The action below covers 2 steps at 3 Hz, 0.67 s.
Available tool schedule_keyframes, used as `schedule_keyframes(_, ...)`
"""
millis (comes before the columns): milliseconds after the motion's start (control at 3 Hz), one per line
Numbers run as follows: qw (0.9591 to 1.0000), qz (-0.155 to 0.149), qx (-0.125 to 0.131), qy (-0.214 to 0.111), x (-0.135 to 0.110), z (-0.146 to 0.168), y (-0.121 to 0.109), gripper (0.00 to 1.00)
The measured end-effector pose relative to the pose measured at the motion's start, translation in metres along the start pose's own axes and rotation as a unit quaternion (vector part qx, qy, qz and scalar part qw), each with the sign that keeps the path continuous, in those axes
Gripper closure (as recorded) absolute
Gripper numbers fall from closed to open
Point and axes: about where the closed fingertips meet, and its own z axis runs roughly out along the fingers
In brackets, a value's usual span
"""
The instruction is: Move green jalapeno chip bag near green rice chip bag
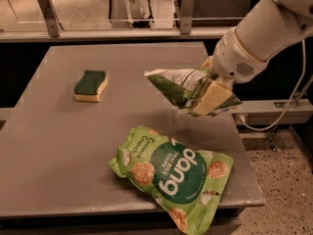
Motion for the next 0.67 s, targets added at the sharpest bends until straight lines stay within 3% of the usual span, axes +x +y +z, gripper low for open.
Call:
schedule_keyframes(333, 0.9990, -0.020, -0.017, -0.036, -0.002, 0.006, 0.012, 1.00)
schedule_keyframes(667, 0.9966, -0.058, -0.037, -0.046, -0.013, 0.011, 0.028, 1.00)
